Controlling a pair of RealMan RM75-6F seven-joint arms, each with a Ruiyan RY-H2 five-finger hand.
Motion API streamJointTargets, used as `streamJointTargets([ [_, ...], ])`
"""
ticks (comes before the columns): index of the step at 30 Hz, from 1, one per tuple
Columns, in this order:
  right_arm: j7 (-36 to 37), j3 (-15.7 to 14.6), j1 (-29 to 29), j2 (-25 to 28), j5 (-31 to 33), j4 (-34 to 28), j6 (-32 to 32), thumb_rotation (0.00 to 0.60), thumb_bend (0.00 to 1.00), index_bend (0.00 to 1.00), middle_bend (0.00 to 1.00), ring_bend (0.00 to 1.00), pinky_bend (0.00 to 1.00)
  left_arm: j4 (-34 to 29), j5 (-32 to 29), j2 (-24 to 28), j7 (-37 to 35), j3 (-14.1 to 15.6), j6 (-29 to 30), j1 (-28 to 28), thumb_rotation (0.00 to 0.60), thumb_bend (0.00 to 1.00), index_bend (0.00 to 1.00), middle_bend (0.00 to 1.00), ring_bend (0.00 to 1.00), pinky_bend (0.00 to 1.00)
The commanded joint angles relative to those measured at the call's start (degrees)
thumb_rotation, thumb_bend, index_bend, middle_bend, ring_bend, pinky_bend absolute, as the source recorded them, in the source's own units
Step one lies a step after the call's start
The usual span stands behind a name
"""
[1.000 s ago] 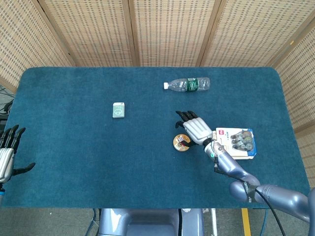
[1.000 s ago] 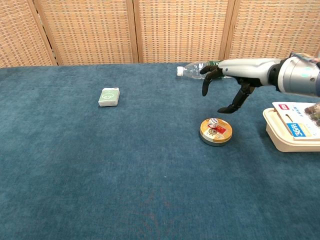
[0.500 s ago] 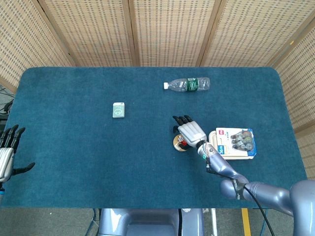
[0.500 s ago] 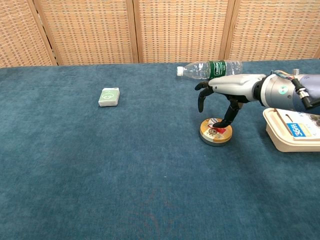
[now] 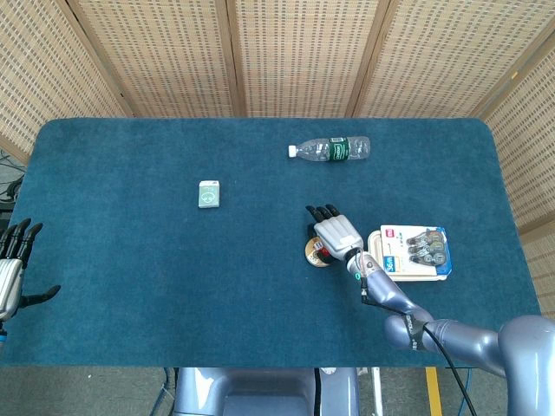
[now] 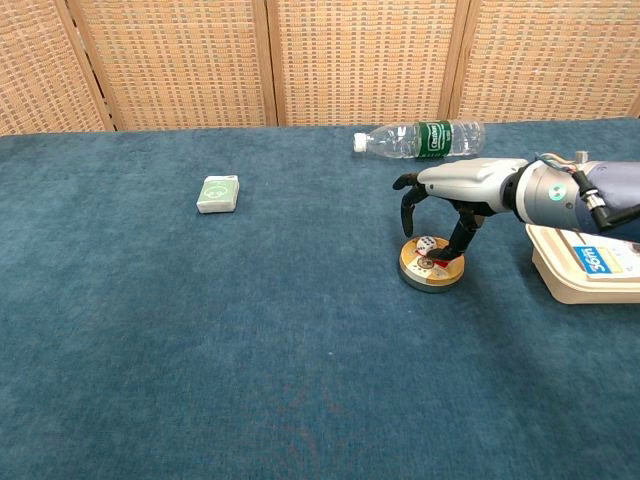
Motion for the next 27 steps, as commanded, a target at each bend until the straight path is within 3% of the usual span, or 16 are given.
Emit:
streamJointTargets([
  [1, 0.2, -0.2, -0.1, -0.2, -0.3, 0.5, 0.1, 0.600, 0.39, 0.38, 0.00, 0.00, 0.00, 0.0, 0.0, 0.0, 0.0, 0.0, -0.1, 0.0, 0.600, 0.00, 0.00, 0.00, 0.00, 0.00],
  [7, 0.7, -0.4, -0.1, -0.5, -0.7, 1.5, 0.2, 0.600, 0.41, 0.40, 0.00, 0.00, 0.00, 0.0, 0.0, 0.0, 0.0, 0.1, -0.2, -0.1, 0.600, 0.00, 0.00, 0.00, 0.00, 0.00],
  [17, 0.8, -0.6, 0.0, -0.7, -0.9, 2.2, 0.0, 0.600, 0.44, 0.54, 0.03, 0.00, 0.00, 0.0, -0.1, 0.0, 0.0, 0.1, -0.2, -0.2, 0.600, 0.00, 0.00, 0.00, 0.00, 0.00],
  [23, 3.5, 1.1, -1.0, 3.7, -2.9, -3.0, 2.1, 0.600, 0.44, 0.54, 0.04, 0.00, 0.00, -0.2, 0.1, 0.3, -0.5, 0.2, -0.2, -0.2, 0.600, 0.00, 0.00, 0.00, 0.00, 0.00],
  [27, 4.8, 3.9, -1.7, 10.6, -4.6, -10.3, 5.0, 0.600, 0.45, 0.54, 0.05, 0.00, 0.00, -0.4, 0.5, 0.6, -1.1, 0.3, -0.1, -0.1, 0.600, 0.00, 0.00, 0.00, 0.00, 0.00],
])
